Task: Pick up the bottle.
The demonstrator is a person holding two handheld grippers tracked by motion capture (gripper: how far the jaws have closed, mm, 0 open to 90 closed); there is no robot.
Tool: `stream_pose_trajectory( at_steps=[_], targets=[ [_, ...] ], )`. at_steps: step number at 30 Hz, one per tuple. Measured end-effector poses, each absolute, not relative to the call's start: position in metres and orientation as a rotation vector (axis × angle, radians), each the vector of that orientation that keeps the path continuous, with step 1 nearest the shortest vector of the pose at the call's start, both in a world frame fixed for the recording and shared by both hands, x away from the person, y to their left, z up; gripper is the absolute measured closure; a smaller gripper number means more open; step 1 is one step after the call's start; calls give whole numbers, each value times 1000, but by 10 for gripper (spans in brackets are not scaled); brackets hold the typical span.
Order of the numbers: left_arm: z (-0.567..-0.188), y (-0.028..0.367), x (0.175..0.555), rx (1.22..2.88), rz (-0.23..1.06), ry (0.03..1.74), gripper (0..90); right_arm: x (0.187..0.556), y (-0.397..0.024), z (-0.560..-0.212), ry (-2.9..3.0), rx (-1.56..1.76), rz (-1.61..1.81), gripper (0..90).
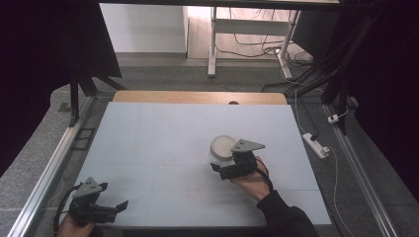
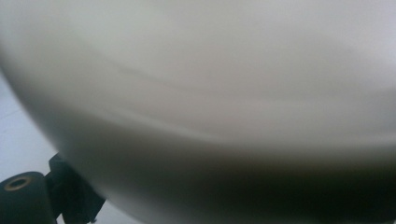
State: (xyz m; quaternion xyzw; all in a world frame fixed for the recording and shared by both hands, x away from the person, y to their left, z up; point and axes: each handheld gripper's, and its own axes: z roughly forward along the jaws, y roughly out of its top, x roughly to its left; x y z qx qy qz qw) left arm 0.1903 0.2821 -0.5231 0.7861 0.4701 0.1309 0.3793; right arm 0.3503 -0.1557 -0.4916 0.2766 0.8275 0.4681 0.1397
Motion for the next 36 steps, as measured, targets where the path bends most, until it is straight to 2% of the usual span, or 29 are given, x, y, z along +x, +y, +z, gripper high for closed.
stream_pose_trajectory(
  at_steps=[23,36],
  targets=[
    [-523,282,190,2007,333,1198,0,332,-106,-490,2493,660,1381,67],
    [-523,282,190,2010,325,1193,0,325,-94,-492,2533,595,1352,67]
  ],
)
